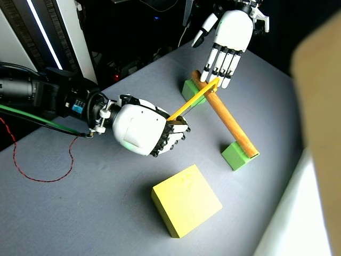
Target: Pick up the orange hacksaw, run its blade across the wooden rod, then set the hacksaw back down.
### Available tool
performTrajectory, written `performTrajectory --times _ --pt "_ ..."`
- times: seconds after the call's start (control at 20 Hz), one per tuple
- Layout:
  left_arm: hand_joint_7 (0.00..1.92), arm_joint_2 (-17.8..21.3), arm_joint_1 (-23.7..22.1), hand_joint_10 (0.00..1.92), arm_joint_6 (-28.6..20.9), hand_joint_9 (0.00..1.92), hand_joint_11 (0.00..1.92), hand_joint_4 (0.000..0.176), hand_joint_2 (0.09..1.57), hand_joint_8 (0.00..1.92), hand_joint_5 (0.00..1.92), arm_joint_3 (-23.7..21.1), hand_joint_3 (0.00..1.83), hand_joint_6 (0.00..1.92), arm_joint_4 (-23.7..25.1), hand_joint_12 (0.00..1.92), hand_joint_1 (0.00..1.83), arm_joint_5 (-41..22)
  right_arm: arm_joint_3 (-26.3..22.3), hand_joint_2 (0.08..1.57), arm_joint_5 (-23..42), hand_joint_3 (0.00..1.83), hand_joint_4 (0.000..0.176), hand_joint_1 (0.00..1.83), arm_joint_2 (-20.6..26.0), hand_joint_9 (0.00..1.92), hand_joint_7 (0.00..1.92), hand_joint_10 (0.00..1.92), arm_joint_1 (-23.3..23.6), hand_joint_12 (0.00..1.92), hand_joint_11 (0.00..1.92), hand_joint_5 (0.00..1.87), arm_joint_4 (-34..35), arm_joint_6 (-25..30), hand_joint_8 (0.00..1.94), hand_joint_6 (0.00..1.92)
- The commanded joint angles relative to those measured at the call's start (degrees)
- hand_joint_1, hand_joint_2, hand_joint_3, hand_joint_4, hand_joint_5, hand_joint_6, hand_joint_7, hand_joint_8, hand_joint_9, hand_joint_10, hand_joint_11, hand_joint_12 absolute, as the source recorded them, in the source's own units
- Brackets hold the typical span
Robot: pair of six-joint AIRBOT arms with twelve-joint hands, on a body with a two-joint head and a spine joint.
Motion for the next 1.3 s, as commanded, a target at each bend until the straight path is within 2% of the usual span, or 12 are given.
performTrajectory --times 0.0,0.1,0.3,0.5,0.55,0.6,0.7,0.75,0.8,1.05,1.15,1.25 --pt "0.0 0.15 -0.01 0.0 0.13 0.0 0.0 0.0 1.23 0.0 0.02 0.36 0.0 0.0 -2.29 0.06 0.03 -0.49 -0.69 1.13 5.45 0.0 0.0 1.38 1.12 1.0 0.93 1.24 0.52 1.25 0.99 0.82 -4.14 0.45 1.04 1.01" --pt "0.0 0.13 -0.04 0.0 0.13 0.01 0.0 0.0 1.23 0.0 0.01 0.39 0.0 0.0 -2.43 0.12 0.01 -0.49 -2.52 1.12 5.67 0.0 0.0 1.38 3.78 1.01 0.96 1.22 0.72 1.24 1.01 0.86 -4.12 0.45 0.98 0.96" --pt "0.01 0.13 -0.11 0.0 0.13 0.02 0.0 0.0 1.22 0.0 0.02 0.39 0.0 0.0 -2.5 0.12 0.05 -0.49 -7.02 1.12 5.11 0.0 0.0 1.38 9.54 1.01 0.95 1.22 0.09 1.25 1.01 0.86 -4.12 -0.23 1.0 0.96" --pt "0.0 0.13 -0.12 0.0 0.13 0.0 0.0 0.0 1.23 0.0 0.0 0.38 0.0 0.0 -2.54 0.08 0.02 -0.68 -12.16 1.12 6.35 0.0 0.0 1.38 13.35 1.0 0.93 1.23 -4.03 1.25 1.0 0.86 -4.15 0.93 1.04 0.95" --pt "0.0 0.13 -0.12 0.0 0.13 0.0 0.0 0.0 1.23 0.0 0.0 0.38 0.0 0.0 -2.54 0.08 0.02 -0.68 -12.6 1.12 6.6 0.0 0.0 1.38 13.58 1.0 0.93 1.23 -4.54 1.25 1.0 0.86 -4.15 1.03 1.04 0.95" --pt "0.02 0.13 -0.12 0.0 0.13 0.03 0.0 0.0 1.21 0.0 0.02 0.38 0.0 0.0 -2.54 0.18 0.01 -0.68 -13.52 1.12 7.22 0.0 0.0 1.38 14.03 1.0 0.94 1.23 -5.91 1.25 1.0 0.85 -4.15 1.5 1.03 0.96" --pt "0.0 0.13 -0.12 0.0 0.13 0.0 0.0 0.0 1.23 0.0 0.0 0.38 0.0 0.0 -2.54 0.05 0.01 -0.68 -13.99 1.12 7.49 0.0 0.0 1.38 14.37 0.99 0.94 1.24 -8.32 1.25 0.98 0.86 -4.14 5.16 1.03 0.95" --pt "0.0 0.12 -0.13 0.0 0.13 0.0 0.02 0.0 1.23 0.0 0.0 0.36 0.0 0.0 -2.54 0.05 0.0 -0.68 -13.98 1.12 7.48 0.0 0.0 1.38 14.42 1.01 0.95 1.21 -9.19 1.22 1.02 0.85 -4.12 7.12 1.02 0.95" --pt "0.01 0.11 -0.15 0.0 0.13 0.02 0.01 0.0 1.22 0.0 0.02 0.35 0.0 0.0 -2.54 0.14 0.04 -0.68 -13.97 1.12 7.65 0.0 0.0 1.38 14.51 1.01 0.95 1.22 -10.03 1.24 1.01 0.84 -3.71 8.41 1.01 0.98" --pt "0.0 0.11 -0.16 0.0 0.13 0.01 0.0 0.0 1.23 0.0 0.01 0.31 0.0 0.0 -2.54 0.07 0.04 -0.68 -13.67 1.11 9.51 0.0 0.0 1.38 14.75 1.01 0.96 1.23 -12.95 1.26 1.01 0.89 -3.01 10.41 1.0 0.88" --pt "0.0 0.11 -0.22 0.0 0.13 0.02 0.0 0.0 1.23 0.0 0.02 0.31 0.0 0.0 -2.54 0.09 0.05 -0.7 -13.26 1.12 9.7 0.0 0.0 1.38 14.53 1.0 0.95 1.24 -13.95 1.26 1.01 0.89 -3.01 11.76 1.02 0.9" --pt "0.0 0.11 -0.23 0.0 0.13 0.04 0.0 0.0 1.24 0.0 0.02 0.31 0.0 0.0 -2.54 0.19 0.04 -0.79 -12.95 1.12 9.77 0.0 0.0 1.38 14.5 0.99 0.92 1.25 -14.28 1.26 1.0 0.87 -3.04 10.41 1.07 0.91"
